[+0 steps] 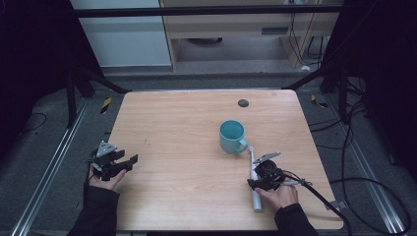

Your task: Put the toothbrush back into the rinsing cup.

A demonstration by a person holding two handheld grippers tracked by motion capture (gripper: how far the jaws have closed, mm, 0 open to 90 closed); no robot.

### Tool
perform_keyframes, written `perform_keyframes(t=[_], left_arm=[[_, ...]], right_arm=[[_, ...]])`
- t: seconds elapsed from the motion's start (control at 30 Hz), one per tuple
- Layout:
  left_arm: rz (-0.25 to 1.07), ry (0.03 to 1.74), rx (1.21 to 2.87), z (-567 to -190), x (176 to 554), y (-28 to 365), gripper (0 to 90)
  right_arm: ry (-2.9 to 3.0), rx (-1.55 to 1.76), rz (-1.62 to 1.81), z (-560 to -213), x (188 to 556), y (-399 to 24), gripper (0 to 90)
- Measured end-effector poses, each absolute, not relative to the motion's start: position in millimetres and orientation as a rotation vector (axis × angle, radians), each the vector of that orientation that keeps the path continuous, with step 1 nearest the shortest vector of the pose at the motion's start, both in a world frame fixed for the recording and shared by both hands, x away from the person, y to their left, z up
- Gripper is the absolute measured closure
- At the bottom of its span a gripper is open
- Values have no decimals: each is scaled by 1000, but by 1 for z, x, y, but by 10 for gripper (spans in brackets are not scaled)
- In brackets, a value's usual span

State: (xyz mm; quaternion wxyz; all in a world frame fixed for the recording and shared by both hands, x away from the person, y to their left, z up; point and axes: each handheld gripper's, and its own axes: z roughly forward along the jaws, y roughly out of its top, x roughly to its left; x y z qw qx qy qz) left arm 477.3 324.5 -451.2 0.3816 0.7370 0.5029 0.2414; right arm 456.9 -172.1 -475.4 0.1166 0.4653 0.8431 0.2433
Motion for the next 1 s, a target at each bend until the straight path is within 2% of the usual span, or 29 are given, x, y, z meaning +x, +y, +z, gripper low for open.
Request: perform_keyframes(t=[0.63,1.0], left_arm=[[612,1284,1881,-452,478,324,387],[613,1283,1880,-452,477,324,387]], right_arm=[[2399,1407,593,-475,459,-178,636],[2353,1441,528,-474,462,-185,661]])
